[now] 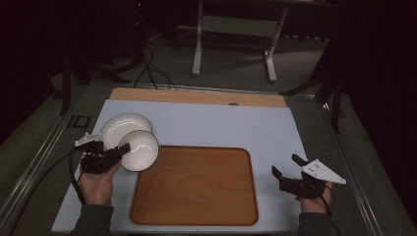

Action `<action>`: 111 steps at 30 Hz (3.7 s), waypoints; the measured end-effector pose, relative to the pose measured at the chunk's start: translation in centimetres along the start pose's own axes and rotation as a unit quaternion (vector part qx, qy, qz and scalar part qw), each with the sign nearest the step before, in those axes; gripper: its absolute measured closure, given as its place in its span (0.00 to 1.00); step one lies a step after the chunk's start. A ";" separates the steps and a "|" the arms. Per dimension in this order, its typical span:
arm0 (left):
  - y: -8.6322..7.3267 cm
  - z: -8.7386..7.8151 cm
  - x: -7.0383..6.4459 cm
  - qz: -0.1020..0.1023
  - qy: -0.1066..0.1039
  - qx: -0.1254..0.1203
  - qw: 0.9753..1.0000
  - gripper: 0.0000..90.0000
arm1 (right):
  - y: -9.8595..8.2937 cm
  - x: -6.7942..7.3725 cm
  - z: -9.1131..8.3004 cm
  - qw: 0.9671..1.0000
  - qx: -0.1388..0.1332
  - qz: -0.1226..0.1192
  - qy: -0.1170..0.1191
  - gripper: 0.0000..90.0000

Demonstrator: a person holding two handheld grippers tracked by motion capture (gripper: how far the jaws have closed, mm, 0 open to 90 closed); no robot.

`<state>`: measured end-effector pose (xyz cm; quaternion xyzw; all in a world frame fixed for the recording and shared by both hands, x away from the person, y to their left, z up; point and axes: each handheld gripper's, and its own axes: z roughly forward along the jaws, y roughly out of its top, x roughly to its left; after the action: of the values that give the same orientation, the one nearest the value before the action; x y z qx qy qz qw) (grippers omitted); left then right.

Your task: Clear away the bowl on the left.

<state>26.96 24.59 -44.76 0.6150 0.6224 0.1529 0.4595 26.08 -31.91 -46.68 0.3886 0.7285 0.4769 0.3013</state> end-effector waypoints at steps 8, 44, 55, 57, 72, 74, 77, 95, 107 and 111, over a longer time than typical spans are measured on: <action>-0.1 0.4 -0.7 0.004 -0.007 0.003 1.000 0.92 | 0.0 0.2 0.1 1.000 0.006 -0.008 0.004 0.16; -1.4 4.1 -5.3 0.056 -0.039 0.052 0.996 0.92 | 0.1 0.3 -0.3 1.000 -0.005 -0.014 0.014 0.16; -1.8 4.8 -6.1 0.063 -0.043 0.063 0.995 0.92 | 0.2 0.4 -0.4 1.000 -0.010 -0.019 0.018 0.16; -1.8 4.9 -6.2 0.063 -0.043 0.064 0.995 0.92 | 0.2 0.4 -0.4 1.000 -0.010 -0.019 0.018 0.16; -2.1 5.5 -7.0 0.073 -0.050 0.074 0.993 0.92 | 0.2 0.4 -0.3 0.999 -0.008 -0.023 0.022 0.16; -2.1 5.5 -7.1 0.074 -0.051 0.074 0.993 0.92 | 0.2 0.4 -0.4 0.999 -0.007 -0.023 0.022 0.16; -2.2 5.6 -7.3 0.078 -0.051 0.076 0.993 0.92 | 0.2 0.4 -0.4 0.999 -0.008 -0.023 0.022 0.16; -3.2 6.8 -8.6 0.093 -0.051 0.097 0.990 0.92 | 0.2 0.5 -0.4 0.999 -0.007 -0.024 0.022 0.16; -3.8 7.7 -9.2 0.103 -0.053 0.111 0.987 0.92 | 0.2 0.4 -0.3 0.999 -0.004 -0.025 0.022 0.16; -4.0 8.0 -9.4 0.106 -0.050 0.116 0.986 0.92 | 0.2 0.4 -0.3 0.999 -0.004 -0.025 0.022 0.16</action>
<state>28.80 12.29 -48.43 0.7336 0.5434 0.0960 0.3967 25.63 -31.64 -46.39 0.3586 0.7424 0.4805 0.2990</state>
